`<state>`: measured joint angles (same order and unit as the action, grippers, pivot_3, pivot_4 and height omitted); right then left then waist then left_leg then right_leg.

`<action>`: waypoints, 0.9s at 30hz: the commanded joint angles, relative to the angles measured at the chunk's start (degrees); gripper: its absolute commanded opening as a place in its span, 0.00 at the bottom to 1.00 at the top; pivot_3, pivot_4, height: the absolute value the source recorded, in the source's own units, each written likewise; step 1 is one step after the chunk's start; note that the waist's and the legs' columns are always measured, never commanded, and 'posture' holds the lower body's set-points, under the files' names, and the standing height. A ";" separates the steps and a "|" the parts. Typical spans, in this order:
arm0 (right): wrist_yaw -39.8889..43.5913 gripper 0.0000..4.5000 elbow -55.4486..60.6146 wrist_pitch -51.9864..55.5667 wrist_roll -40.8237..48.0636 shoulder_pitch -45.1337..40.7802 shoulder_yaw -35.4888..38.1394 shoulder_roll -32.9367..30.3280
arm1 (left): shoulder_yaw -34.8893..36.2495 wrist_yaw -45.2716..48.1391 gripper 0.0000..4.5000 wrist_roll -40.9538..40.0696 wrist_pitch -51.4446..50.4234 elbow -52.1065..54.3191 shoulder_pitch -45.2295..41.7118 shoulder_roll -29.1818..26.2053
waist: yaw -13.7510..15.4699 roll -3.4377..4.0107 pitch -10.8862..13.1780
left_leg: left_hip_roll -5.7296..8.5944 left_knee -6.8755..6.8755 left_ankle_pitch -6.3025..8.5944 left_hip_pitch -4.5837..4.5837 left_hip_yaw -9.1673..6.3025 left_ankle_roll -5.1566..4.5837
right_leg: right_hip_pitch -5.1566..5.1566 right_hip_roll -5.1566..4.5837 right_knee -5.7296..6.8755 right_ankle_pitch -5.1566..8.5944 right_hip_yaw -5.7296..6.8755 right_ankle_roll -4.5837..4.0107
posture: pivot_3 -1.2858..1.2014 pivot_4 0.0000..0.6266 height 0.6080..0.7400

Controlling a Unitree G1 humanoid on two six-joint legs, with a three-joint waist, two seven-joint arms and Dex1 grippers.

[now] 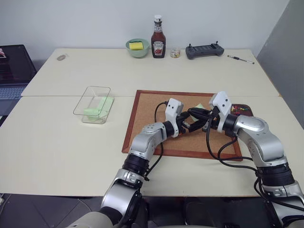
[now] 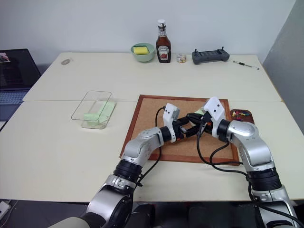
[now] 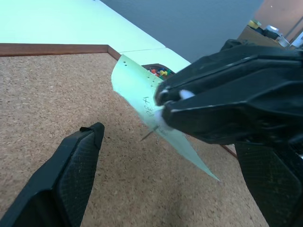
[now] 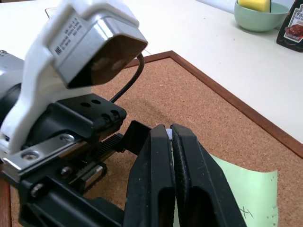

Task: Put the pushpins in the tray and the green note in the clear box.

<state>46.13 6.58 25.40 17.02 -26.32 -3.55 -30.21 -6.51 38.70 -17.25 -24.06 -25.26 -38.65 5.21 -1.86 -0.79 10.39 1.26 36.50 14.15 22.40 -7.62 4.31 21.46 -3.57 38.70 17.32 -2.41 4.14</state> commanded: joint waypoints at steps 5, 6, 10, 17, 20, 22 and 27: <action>0.04 0.00 2.30 0.47 0.90 -0.66 0.44 0.12 | 2.69 -1.41 0.68 -2.24 1.02 0.37 -2.25 2.44 | 0.01 0.00 0.00 | 0.00 0.00 0.00 0.01 0.00 0.00 | 0.00 0.00 0.00 0.00 0.00 0.00 | 0.52 0.24 1.00; 0.03 0.00 2.30 0.49 0.90 -0.67 0.45 0.12 | 2.92 -1.43 0.64 -2.57 0.61 0.50 -2.24 2.60 | 0.01 0.00 0.00 | 0.00 0.00 0.00 0.01 0.00 0.00 | 0.01 0.00 0.00 0.00 0.00 0.00 | 0.52 0.24 1.00; -0.02 0.00 2.21 0.45 0.83 -0.81 0.45 0.18 | 2.90 -0.79 0.48 -3.31 -1.34 1.60 -1.91 2.78 | 0.01 0.00 0.00 | 0.00 0.00 0.00 0.01 0.00 0.01 | 0.01 0.00 0.00 0.00 0.00 0.00 | 0.52 0.24 1.00; -0.23 0.00 1.96 0.22 0.70 -1.11 0.45 0.49 | 3.73 -0.71 0.18 -6.13 -5.70 4.49 -1.09 2.63 | 0.01 0.00 0.00 | 0.00 0.00 -0.01 0.01 0.00 0.01 | 0.01 0.00 0.00 0.00 0.00 0.00 | 0.52 0.24 1.00; -0.34 0.00 1.89 0.16 0.68 -1.17 0.51 0.66 | 4.14 -0.83 0.06 -7.00 -6.94 5.28 -0.81 2.55 | 0.01 0.00 0.00 | 0.00 0.01 -0.01 0.01 0.00 0.01 | 0.01 0.00 0.00 0.00 0.00 0.00 | 0.52 0.24 1.00; -0.41 0.00 1.84 0.11 0.66 -1.19 0.56 0.80 | 4.18 -0.79 0.00 -7.32 -7.50 5.82 -0.56 2.48 | 0.01 0.00 0.00 | 0.00 0.01 -0.01 0.01 0.00 0.02 | 0.01 0.00 0.00 0.00 0.00 0.00 | 0.52 0.24 1.00; -0.57 0.00 1.68 -0.02 0.59 -1.30 0.69 1.12 | 3.87 -0.57 0.00 -7.55 -8.30 6.78 0.01 2.36 | 0.01 0.00 0.00 | 0.00 0.01 -0.02 0.01 0.00 0.03 | 0.01 0.00 0.00 0.00 0.00 0.00 | 0.52 0.24 1.00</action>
<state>45.89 7.17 25.67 17.04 -26.45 -3.53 -29.19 -2.80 37.61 -23.20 -32.34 -21.90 -38.46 7.04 -1.86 -0.79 10.38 1.26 36.50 14.13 22.41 -7.62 4.34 21.47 -3.57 38.71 17.32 -2.41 4.14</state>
